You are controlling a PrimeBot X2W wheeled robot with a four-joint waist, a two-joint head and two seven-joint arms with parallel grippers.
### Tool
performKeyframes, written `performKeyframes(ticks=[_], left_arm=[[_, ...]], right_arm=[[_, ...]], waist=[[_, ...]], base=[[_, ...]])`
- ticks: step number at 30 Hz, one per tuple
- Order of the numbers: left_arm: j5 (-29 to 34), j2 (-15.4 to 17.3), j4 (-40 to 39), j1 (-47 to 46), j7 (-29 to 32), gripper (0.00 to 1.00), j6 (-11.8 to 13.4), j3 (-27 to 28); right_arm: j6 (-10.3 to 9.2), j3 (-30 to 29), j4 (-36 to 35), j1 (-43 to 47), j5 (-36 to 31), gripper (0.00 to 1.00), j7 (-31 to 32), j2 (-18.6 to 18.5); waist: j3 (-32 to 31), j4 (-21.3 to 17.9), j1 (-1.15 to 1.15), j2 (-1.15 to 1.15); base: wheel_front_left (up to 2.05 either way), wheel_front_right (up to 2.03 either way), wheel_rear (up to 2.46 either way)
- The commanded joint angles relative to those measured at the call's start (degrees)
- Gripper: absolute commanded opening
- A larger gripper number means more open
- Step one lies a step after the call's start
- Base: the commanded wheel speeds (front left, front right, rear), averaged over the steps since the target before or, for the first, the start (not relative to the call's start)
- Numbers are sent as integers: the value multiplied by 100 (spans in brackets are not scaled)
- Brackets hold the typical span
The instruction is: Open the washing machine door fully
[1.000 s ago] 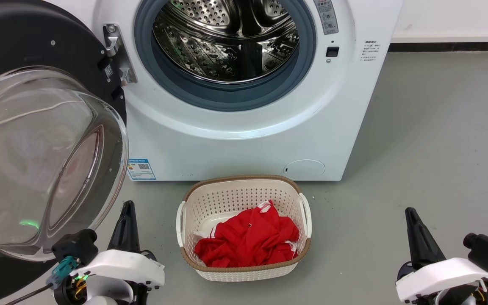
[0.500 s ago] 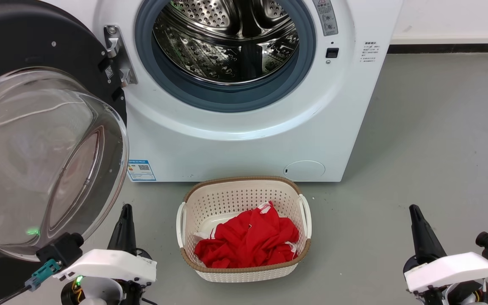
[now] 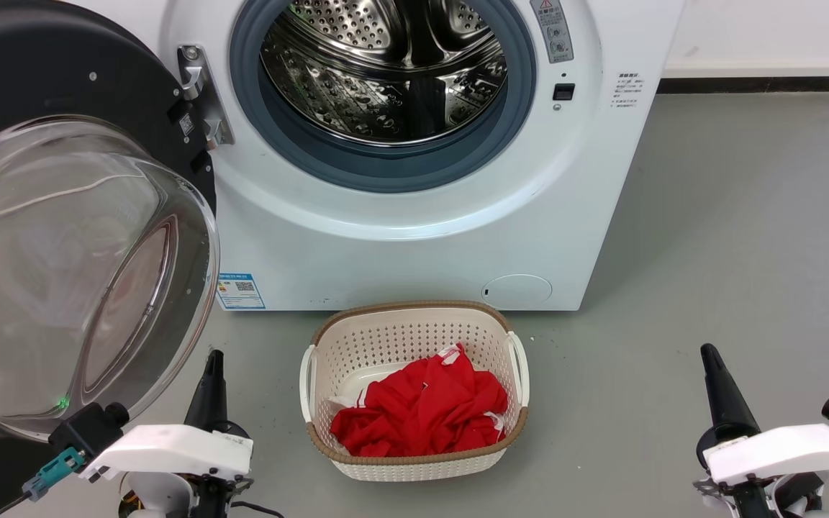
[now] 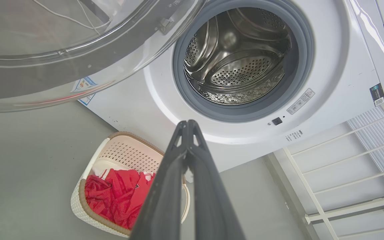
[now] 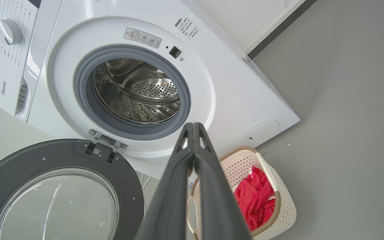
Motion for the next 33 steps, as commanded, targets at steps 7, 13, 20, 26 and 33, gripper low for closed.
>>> performKeyframes(ticks=[7, 13, 20, 26, 33], left_arm=[[-599, 5, -28, -137, 140, 0, -97, 92], [-995, -3, -15, -139, 242, 0, -149, 145], [-1434, -11, 1, -144, 349, 0, -207, 200], [-1791, -18, 13, -148, 439, 0, -258, 240], [-2182, -26, 27, -152, 536, 0, -311, 290]], right_arm=[[0, -54, -3, -179, 609, 0, 111, -35], [0, -86, 28, -205, 1007, 0, 185, -35], [0, -122, 61, -235, 1444, 0, 274, -34], [-1, -151, 88, -267, 1800, 0, 344, -33], [-1, -183, 118, -290, 2190, 0, 416, -31]], waist=[[-12, 0, 0, 0], [-22, 0, 0, 0], [-34, 0, 0, 0], [-44, -1, 0, 0], [-56, -1, 0, 0]], base=[[0, 0, 0], [0, 0, 0], [0, 0, 0], [0, 0, 0], [0, 0, 0]])
